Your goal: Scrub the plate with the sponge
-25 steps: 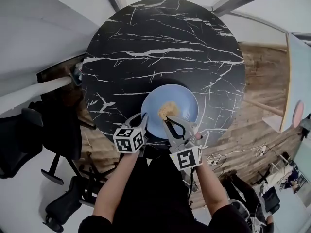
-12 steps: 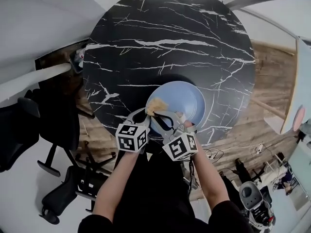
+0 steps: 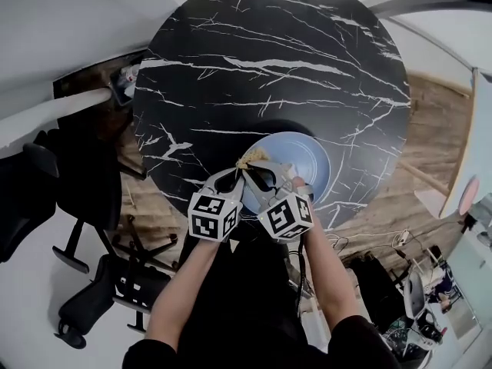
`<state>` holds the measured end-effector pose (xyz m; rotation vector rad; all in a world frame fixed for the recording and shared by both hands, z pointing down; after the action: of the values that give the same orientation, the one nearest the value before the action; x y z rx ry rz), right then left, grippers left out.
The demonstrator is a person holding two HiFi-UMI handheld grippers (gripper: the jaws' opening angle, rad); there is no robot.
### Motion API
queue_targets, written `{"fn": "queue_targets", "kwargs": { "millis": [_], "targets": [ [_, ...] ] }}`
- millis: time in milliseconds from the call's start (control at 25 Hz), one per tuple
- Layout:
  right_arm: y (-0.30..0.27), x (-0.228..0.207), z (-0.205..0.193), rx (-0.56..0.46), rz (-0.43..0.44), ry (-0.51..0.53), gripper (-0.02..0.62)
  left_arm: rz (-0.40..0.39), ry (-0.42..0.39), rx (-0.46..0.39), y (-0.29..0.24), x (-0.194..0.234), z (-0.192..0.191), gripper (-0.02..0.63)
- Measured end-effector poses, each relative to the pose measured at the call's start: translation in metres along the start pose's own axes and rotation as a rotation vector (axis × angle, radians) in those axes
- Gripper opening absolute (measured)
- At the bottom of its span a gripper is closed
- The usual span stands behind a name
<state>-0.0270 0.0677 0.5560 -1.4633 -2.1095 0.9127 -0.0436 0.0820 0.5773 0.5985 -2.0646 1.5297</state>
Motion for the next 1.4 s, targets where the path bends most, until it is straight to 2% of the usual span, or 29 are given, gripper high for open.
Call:
{"fn": "queue_targets", "kwargs": {
  "millis": [280,800,1080,1400],
  "targets": [
    [-0.002,-0.008,-0.003,0.013,-0.11,0.098,0.023,-0.009,-0.005,-0.002,0.0,0.0,0.002,0.023],
    [0.015,-0.064,-0.022,0.146,-0.364,0.056,0.023,0.006,0.0,0.0,0.0,-0.001,-0.002,0.025],
    [0.034,-0.085,-0.045,0.278,-0.475,0.044,0.023,0.004,0.039,-0.021,0.001,0.0,-0.004,0.02],
    [0.069,-0.094,-0.076,0.467,-0.521,0.012,0.023,0.003,0.093,-0.045,0.001,0.001,-0.004,0.015]
  ]
}}
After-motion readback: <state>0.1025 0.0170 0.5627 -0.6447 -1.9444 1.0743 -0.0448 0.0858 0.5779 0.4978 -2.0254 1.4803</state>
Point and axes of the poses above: the fingertips, and each gripper's own axes: y backward along the fingers, x to its left, z out of its top, the point moved 2 cm from there along y, backward along the fingers, and after that the axes turned 8 degrees about y, right-handed, at the moved point
